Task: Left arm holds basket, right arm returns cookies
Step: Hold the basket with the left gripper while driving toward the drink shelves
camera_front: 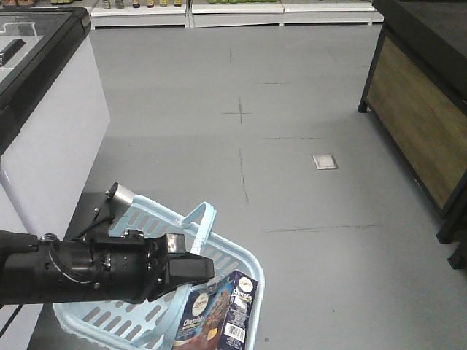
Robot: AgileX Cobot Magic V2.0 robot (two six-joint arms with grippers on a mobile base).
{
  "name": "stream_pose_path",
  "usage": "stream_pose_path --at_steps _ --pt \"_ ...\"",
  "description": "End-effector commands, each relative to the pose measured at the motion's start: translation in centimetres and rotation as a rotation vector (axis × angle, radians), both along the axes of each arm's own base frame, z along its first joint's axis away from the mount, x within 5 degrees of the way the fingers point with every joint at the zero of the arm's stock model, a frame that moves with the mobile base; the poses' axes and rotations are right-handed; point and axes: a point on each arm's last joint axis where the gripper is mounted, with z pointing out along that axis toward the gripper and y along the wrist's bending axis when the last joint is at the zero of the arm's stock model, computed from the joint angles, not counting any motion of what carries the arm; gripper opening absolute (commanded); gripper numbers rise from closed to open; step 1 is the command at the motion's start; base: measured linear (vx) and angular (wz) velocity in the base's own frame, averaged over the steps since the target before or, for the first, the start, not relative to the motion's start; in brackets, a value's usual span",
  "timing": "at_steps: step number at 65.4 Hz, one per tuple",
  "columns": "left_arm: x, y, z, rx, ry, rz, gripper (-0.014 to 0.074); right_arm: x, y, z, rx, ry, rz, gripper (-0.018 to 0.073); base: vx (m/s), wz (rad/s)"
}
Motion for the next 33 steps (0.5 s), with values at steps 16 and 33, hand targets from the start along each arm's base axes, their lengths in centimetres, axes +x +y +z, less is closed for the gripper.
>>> stream_pose_path --at_steps 16,33 --pt "0.02 -0.4 2.36 -0.118 -0.038 0.008 -0.0008 0.15 0.06 0.83 -0.015 -0.084 0.011 -0.0003 0.27 -0.01" --pt "0.02 -0.4 2.36 -0.118 -0.038 0.008 -0.0008 0.15 0.06 0.83 -0.015 -0.084 0.011 -0.0003 0.3 0.01"
